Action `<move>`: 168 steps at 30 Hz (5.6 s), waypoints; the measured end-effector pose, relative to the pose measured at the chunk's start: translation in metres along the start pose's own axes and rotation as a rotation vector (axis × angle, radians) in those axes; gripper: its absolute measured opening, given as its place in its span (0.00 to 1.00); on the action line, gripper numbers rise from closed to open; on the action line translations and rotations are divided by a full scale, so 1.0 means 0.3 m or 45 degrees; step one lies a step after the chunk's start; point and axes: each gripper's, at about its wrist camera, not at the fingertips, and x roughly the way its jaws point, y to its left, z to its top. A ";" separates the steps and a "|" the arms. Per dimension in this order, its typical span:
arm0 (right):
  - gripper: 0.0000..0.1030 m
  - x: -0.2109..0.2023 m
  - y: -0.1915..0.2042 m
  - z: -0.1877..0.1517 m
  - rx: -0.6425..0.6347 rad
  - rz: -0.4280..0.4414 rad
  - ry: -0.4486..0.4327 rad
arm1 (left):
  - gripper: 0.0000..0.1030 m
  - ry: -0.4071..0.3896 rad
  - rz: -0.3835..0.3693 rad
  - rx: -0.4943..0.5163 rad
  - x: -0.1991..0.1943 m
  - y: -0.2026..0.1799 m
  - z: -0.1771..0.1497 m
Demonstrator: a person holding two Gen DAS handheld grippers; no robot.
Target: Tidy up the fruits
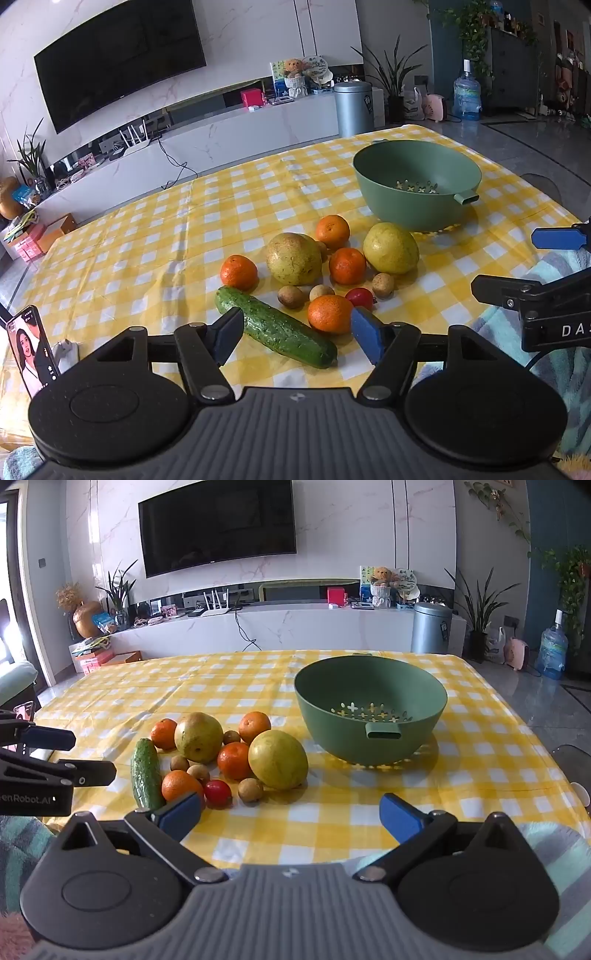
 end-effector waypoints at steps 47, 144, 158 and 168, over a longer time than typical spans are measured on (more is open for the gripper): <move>0.96 0.024 0.011 0.001 -0.025 -0.022 0.059 | 0.75 0.030 -0.012 0.013 0.004 -0.018 -0.017; 0.64 0.494 -0.062 0.175 0.213 0.197 0.255 | 0.75 0.100 -0.195 -0.387 0.437 0.161 0.135; 0.63 0.525 -0.065 0.160 0.233 0.217 0.272 | 0.77 0.138 -0.178 -0.441 0.493 0.155 0.131; 0.63 0.550 -0.072 0.152 0.258 0.242 0.321 | 0.76 0.163 -0.224 -0.511 0.528 0.174 0.118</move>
